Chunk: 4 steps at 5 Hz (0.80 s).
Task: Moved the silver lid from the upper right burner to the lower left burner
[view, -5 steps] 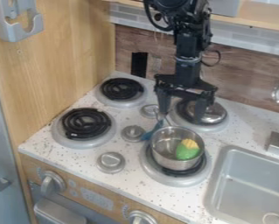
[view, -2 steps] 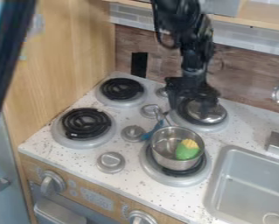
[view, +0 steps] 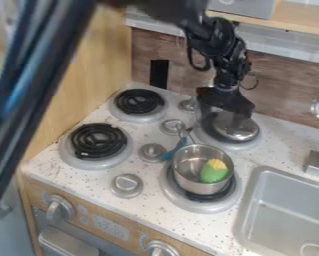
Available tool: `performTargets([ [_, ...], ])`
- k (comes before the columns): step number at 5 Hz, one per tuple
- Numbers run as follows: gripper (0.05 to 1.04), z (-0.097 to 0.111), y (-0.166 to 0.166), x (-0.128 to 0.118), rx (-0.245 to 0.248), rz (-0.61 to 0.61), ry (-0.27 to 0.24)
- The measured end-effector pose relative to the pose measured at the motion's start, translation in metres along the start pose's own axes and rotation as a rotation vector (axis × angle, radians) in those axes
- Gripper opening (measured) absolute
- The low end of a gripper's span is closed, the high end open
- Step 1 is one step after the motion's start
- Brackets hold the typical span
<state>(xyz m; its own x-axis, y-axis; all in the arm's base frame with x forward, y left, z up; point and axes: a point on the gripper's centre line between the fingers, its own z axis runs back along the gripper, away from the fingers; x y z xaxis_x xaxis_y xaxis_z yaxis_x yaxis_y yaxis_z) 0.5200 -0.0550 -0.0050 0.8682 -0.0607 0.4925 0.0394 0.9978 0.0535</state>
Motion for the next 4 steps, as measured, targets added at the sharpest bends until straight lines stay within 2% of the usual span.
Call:
performTargets([
  [1, 0.998, -0.009, -0.002, 0.023, 0.002, 0.011, -0.037],
  [2, 0.998, -0.018, -0.004, 0.034, -0.003, 0.032, -0.057],
  [3, 0.998, -0.033, -0.008, 0.031, -0.022, 0.053, -0.035],
  [4, 0.998, -0.035, -0.010, 0.030, -0.025, 0.072, -0.024],
])
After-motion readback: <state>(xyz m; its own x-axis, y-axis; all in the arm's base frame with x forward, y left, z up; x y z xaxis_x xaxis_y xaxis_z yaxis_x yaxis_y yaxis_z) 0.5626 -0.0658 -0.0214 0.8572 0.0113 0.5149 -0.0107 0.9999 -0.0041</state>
